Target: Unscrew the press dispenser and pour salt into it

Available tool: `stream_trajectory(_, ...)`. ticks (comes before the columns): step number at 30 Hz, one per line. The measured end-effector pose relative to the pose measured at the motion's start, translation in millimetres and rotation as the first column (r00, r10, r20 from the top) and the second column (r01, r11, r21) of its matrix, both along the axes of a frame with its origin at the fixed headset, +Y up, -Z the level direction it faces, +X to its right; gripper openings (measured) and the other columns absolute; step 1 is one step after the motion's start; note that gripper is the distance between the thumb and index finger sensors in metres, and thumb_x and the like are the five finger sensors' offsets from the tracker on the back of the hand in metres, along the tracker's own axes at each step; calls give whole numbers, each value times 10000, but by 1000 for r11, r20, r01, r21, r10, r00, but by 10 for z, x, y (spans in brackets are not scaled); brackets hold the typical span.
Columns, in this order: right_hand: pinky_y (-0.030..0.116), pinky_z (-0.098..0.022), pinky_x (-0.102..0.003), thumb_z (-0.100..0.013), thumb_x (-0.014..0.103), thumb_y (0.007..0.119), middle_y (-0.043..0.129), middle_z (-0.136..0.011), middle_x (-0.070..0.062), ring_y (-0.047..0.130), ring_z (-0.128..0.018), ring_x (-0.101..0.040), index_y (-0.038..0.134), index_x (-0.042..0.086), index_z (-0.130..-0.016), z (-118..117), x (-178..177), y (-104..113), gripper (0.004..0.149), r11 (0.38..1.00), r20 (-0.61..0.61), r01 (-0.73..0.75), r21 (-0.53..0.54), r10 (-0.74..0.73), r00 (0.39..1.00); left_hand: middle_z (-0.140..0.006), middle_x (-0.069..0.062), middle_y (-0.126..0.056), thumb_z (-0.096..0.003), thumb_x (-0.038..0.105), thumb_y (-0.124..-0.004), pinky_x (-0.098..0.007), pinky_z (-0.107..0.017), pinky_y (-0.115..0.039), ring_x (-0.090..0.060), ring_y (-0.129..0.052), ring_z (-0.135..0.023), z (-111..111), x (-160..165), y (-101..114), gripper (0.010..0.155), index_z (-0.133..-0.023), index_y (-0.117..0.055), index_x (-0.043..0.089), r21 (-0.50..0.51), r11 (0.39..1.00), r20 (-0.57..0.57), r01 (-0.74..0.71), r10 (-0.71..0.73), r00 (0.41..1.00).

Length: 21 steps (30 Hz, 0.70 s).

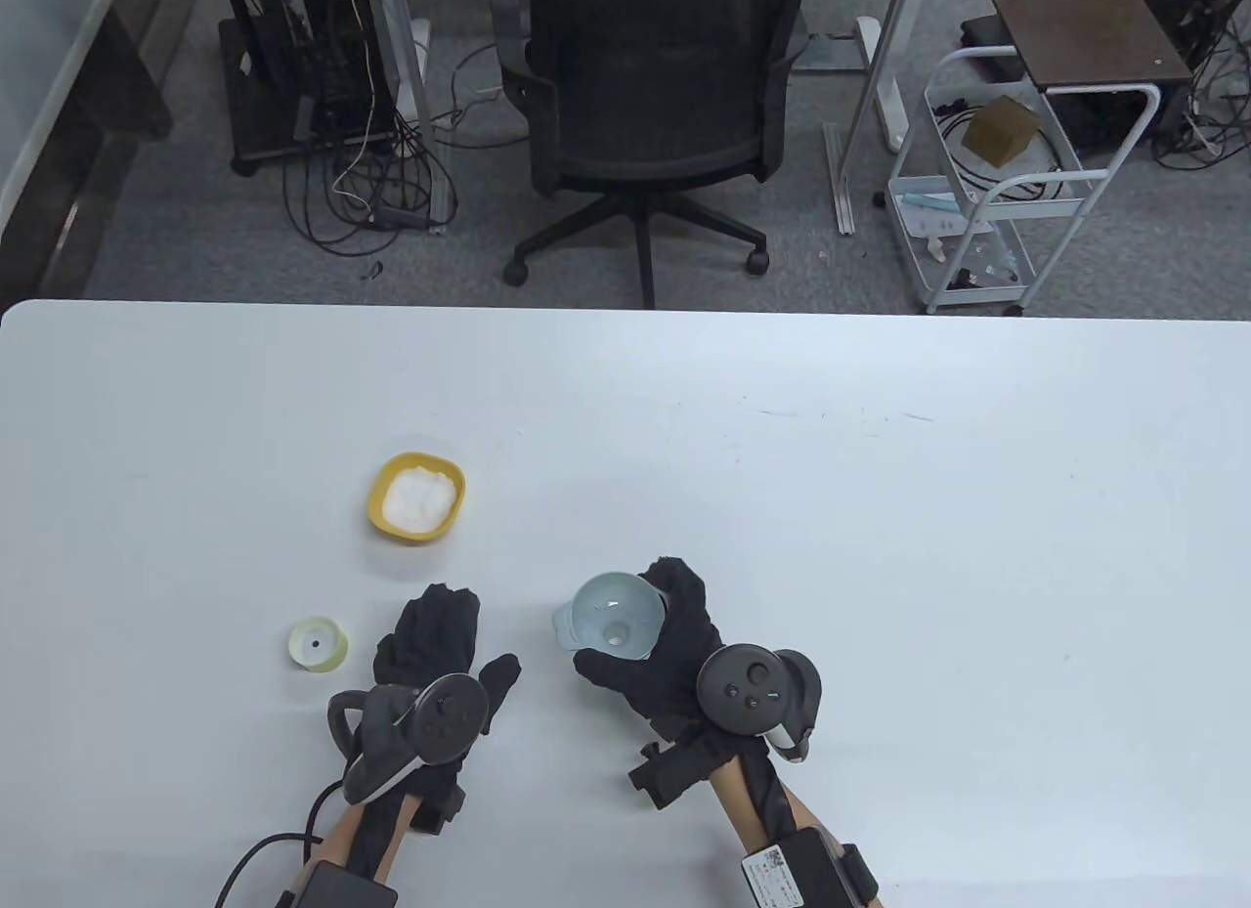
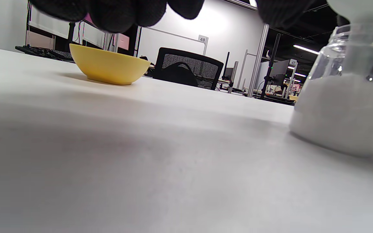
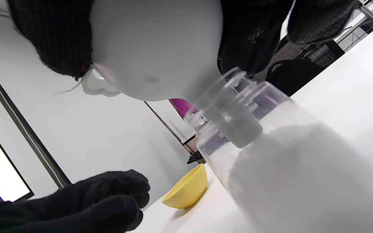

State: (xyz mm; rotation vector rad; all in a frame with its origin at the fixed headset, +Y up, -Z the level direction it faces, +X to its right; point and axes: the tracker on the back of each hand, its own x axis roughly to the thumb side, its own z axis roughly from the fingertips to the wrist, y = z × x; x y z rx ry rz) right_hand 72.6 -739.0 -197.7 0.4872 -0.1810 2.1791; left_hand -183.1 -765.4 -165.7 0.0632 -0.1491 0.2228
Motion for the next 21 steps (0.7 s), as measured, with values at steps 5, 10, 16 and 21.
stream_trajectory(5,570,-603,-748,-487,588,839,577,-996,-410,759,-855,-528,237,-186,-1077,15,14,74,1145,1000,-4,24,15,-24,1000,-1177,-431,-496,-587,580,-650,-749,-644,-596,-653,-628,-1003,1,2,-1,907,-1194,-408,-48,0,1000,1,4,-4,1000)
stream_trajectory(10,570,-602,-748,-490,587,838,575,-996,-413,758,-854,-529,237,-186,-1078,17,22,97,1143,999,-6,35,19,-35,999,-1176,-431,-498,-586,579,-651,-749,-644,-596,-653,-628,-1003,2,8,-6,906,-1194,-409,-47,-3,1000,4,10,-10,1000)
stream_trajectory(16,570,-601,-751,-493,586,836,575,-991,-421,760,-847,-536,237,-190,-1078,20,60,168,1142,997,-1,68,27,-68,998,-1176,-431,-498,-586,579,-651,-748,-645,-596,-652,-629,-1004,1,15,-8,905,-1194,-408,-47,-4,1000,7,10,-10,1000)
stream_trajectory(21,597,-587,-757,-495,585,836,577,-983,-434,791,-817,-538,241,-197,-1078,-7,222,282,1142,991,50,127,42,-129,990,-1176,-431,-497,-586,580,-651,-750,-643,-596,-653,-627,-1004,1,14,-9,907,-1194,-407,-49,-1,1000,6,7,-7,1000)
